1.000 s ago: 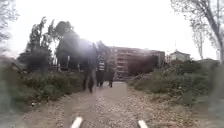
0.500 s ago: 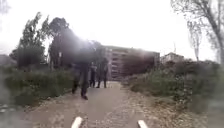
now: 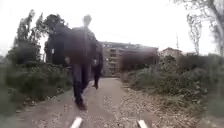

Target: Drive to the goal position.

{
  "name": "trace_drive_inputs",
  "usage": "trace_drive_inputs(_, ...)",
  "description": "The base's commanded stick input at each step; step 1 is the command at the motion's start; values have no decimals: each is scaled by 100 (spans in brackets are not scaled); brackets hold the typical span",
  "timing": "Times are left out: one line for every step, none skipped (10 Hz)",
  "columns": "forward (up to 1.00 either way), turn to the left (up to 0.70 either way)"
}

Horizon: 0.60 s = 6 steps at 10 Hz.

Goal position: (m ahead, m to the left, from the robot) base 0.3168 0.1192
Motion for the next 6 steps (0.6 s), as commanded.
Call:
trace_drive_inputs(22,0)
trace_drive_inputs(0,0)
trace_drive_inputs(0,0)
trace_drive_inputs(0,0)
trace_drive_inputs(0,0)
trace_drive_inputs(0,0)
